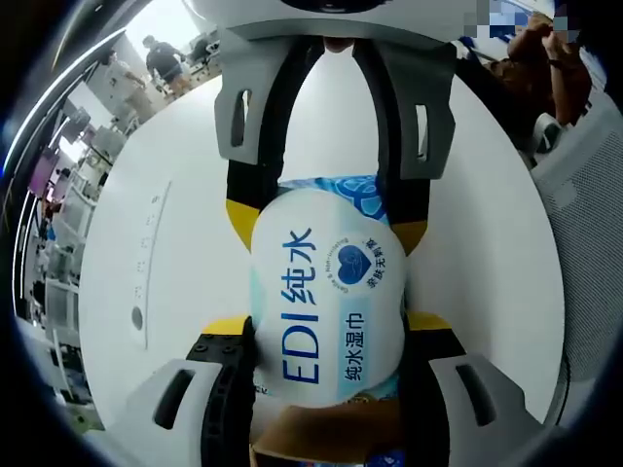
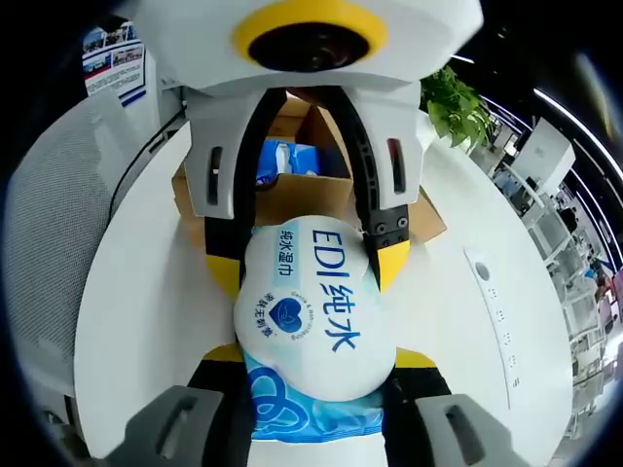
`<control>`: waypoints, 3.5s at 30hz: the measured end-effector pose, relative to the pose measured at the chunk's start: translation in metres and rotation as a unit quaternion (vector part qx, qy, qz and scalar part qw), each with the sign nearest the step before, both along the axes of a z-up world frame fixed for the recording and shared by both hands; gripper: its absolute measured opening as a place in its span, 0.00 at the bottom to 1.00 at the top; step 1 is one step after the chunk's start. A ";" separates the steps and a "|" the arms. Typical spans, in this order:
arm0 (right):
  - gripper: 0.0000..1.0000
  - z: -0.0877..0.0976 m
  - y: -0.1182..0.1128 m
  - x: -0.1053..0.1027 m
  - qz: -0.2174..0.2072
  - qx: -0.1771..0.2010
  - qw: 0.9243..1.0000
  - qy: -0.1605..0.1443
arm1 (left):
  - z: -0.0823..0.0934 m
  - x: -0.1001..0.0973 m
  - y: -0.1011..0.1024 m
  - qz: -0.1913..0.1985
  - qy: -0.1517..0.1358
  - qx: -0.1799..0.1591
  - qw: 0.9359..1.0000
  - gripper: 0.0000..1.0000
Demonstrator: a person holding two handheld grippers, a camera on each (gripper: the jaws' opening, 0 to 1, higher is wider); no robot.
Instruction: Operate the shoe box by opening the lid, removing the specified soft item, and placing it in the target area until the item is outside and the box remains undamaged.
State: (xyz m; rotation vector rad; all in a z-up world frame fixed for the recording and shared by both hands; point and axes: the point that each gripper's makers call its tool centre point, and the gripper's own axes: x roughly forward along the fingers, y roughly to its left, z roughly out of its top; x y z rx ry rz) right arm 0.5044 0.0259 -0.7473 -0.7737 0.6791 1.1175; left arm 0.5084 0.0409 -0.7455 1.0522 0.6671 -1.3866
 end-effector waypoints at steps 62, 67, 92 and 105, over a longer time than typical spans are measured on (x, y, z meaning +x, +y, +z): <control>0.55 -0.018 -0.006 -0.003 -0.008 0.010 1.000 -0.004 | -0.020 -0.005 -0.003 -0.007 0.003 0.001 1.000 0.65; 0.58 -0.013 -0.004 0.000 -0.015 0.016 1.000 -0.008 | -0.015 -0.005 -0.002 -0.004 0.006 -0.002 1.000 0.65; 0.69 0.011 -0.010 -0.009 -0.042 0.023 0.999 -0.003 | 0.009 -0.013 0.002 0.019 0.017 -0.023 0.999 0.71; 0.73 0.033 -0.011 -0.013 -0.067 0.042 0.997 0.001 | 0.033 -0.014 0.000 0.041 0.027 -0.054 0.997 0.74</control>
